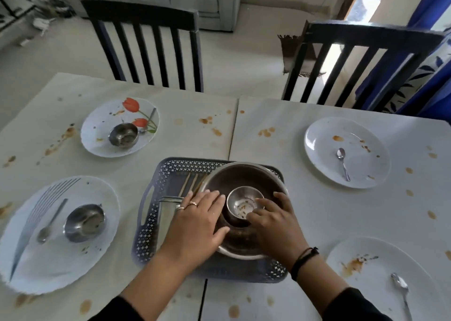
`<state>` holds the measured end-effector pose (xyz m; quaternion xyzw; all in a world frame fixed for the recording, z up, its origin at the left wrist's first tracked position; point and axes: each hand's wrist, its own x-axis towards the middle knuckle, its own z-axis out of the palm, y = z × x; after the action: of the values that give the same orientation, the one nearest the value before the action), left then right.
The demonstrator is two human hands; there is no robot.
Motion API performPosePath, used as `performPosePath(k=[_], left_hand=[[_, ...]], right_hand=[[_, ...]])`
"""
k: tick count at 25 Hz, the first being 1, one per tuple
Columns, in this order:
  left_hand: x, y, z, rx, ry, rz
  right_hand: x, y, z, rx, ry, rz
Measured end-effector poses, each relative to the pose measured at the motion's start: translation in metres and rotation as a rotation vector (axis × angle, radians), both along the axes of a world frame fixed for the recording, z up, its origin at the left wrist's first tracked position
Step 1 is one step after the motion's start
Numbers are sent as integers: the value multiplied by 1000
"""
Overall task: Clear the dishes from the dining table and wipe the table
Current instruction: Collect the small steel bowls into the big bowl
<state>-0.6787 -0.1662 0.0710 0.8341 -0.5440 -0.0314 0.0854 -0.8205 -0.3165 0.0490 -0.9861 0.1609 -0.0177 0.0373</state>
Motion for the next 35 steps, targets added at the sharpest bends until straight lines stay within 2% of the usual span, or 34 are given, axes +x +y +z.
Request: performPosePath(k=[3,6,7,10,12,15,17,20,22,25,27,29,35], left_hand=[[20,50,5,-139,-6,110],[53,96,3,-136,2,284],[65,112,0,-116,4,358],[101,161,-16,30,31,612],[119,185,-32,150,70,692],[134,203,-53,255,71,651],[137,204,-57,271,50,617],[143,210,-58,177,-73,570],[146,214,-57,110,-84,538],[150,211,-52,-48,-115,508],[153,203,-45,-136,-161,487],[156,196,-39,-181,-173,461],[161,182,-25,-176,-143,392]], right_hand=[[19,13,-6,-40,181,15],[24,21,-13,-77,318,20],[27,24,-13,-96,304,36],[45,38,-2,-121,10,84],[71,54,10,-121,-143,136],[133,80,27,-99,-259,211],[179,94,29,-75,-236,248],[259,103,21,-4,-98,245],[312,104,11,24,-39,226],[375,103,-8,-38,115,203],[397,103,-25,-112,217,179],[405,103,-37,-138,234,169],[374,91,-16,-125,67,197]])
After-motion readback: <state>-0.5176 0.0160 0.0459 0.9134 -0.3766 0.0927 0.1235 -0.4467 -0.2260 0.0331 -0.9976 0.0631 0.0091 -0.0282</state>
